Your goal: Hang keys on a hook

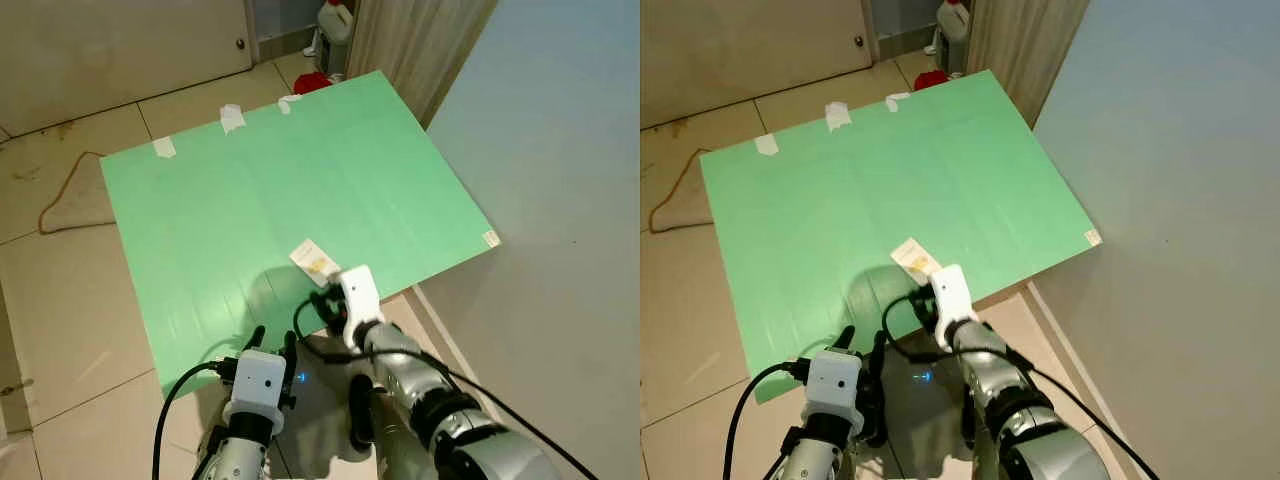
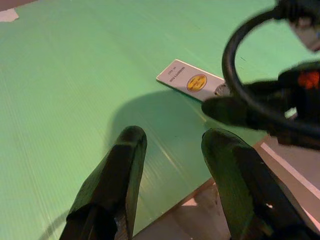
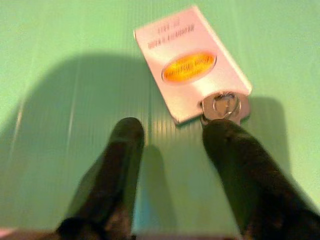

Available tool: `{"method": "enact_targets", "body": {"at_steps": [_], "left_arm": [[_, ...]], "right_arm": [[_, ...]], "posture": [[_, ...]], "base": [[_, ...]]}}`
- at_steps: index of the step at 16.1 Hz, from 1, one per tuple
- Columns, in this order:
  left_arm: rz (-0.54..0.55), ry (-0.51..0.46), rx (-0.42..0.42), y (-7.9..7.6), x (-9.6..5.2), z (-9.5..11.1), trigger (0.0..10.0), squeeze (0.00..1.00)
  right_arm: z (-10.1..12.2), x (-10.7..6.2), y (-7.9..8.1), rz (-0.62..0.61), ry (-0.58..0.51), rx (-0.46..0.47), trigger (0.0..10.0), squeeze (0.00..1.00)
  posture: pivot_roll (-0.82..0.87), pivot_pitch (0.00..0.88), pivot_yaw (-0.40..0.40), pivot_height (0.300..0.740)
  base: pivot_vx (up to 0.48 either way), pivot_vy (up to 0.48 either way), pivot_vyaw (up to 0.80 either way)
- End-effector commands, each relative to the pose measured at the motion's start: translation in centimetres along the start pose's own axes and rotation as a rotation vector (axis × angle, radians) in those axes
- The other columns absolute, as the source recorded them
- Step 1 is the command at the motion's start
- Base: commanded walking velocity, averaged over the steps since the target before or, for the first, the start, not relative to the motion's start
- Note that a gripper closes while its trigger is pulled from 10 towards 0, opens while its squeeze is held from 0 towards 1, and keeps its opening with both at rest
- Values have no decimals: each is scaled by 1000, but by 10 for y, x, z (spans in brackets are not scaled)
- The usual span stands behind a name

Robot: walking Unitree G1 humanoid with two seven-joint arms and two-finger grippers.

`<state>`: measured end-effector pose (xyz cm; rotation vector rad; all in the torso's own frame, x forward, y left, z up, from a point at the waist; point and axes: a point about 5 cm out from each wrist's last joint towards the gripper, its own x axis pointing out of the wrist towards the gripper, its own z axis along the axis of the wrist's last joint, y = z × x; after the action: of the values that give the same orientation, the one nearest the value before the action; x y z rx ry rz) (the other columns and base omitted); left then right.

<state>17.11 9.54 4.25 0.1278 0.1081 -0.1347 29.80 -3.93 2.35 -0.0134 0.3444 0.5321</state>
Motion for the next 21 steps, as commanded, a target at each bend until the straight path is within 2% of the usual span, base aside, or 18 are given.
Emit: {"method": "enact_targets", "body": {"at_steps": [1, 6, 7, 8, 9, 11, 15, 21], "left_arm": [[11, 33, -13, -3, -6, -7, 10000, 0], [16, 31, -14, -3, -10, -5, 10000, 0], [17, 31, -13, -3, -11, -5, 10000, 0], [18, 32, -11, -2, -13, -4, 10000, 0], [19, 32, -11, -2, -14, -4, 10000, 0], [21, 41, -5, 0, -18, -5, 10000, 0], [20, 47, 0, 1, -21, -4, 10000, 0], [19, 44, -4, -1, -18, -3, 10000, 0]], "right_arm": [[16, 10, 28, 61, -55, 2, 10000, 1000], [20, 11, 8, -61, -33, -14, 10000, 1000], [19, 11, 6, -81, -23, -14, 10000, 318], [18, 12, 5, -93, -9, -3, 10000, 0], [17, 12, 5, -96, -3, 2, 10000, 0], [10, 11, 4, -138, 47, 72, 10000, 0], [1, 10, 10, -136, 97, 167, 10000, 0], [4, 13, 18, -109, 80, 180, 10000, 0]], "posture": [[66, 361, -68, 740], [103, 360, -72, 740], [118, 365, -67, 740], [126, 367, -65, 740], [128, 368, -64, 740], [143, 376, -60, 740], [144, 381, -59, 740], [136, 388, -63, 740]], "base": [[0, 0, 0], [0, 0, 0], [0, 0, 0], [0, 0, 0], [0, 0, 0], [0, 0, 0], [0, 0, 0], [0, 0, 0]]}}
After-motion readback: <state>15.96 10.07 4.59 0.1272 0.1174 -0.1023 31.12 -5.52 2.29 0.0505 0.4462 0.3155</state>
